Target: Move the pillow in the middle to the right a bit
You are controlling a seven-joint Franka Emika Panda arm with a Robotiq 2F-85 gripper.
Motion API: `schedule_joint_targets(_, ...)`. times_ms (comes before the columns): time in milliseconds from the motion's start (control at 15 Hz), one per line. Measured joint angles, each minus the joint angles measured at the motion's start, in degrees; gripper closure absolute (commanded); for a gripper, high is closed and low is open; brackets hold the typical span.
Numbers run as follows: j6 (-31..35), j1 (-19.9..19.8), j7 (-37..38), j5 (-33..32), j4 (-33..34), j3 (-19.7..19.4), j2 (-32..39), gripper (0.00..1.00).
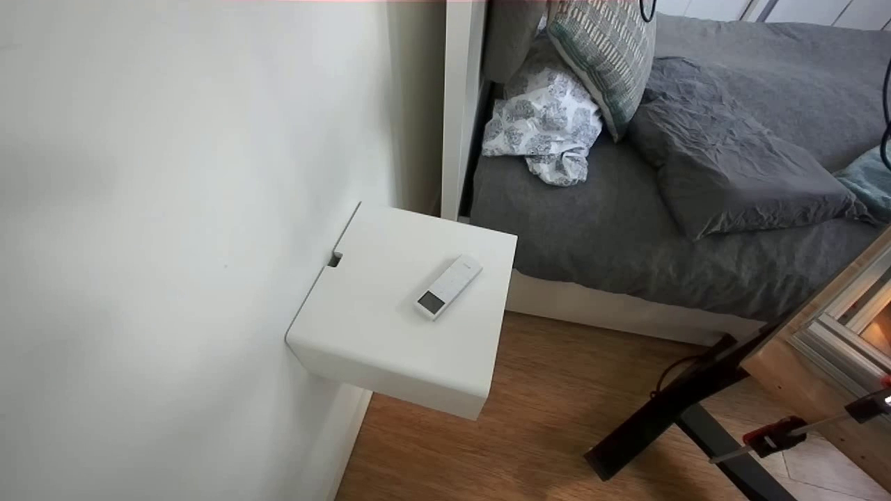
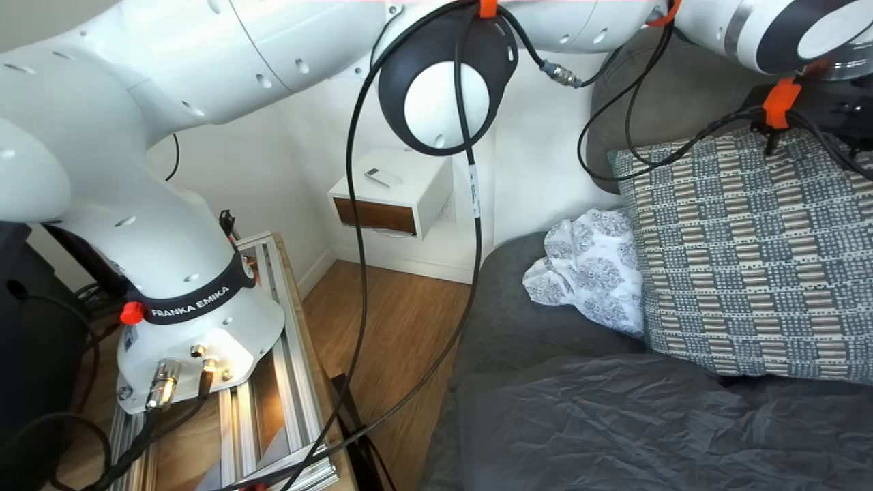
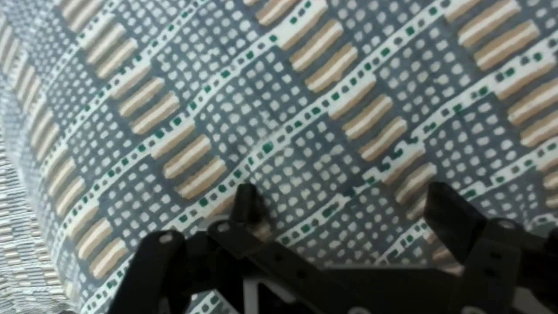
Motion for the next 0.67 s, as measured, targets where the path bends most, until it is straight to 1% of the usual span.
schedule_joint_targets(200,0.0,-1.7,-3.8,4.7,0.0,4.9,0.9,0.0)
schedule_joint_targets(400,-0.2,-4.0,-8.2,8.7,0.0,8.8,2.1,0.0)
schedule_joint_targets(533,-0.3,-5.0,-10.9,9.9,0.1,10.0,2.7,0.0)
schedule_joint_targets(667,-0.9,-5.4,-12.4,10.2,0.1,10.2,2.8,0.0)
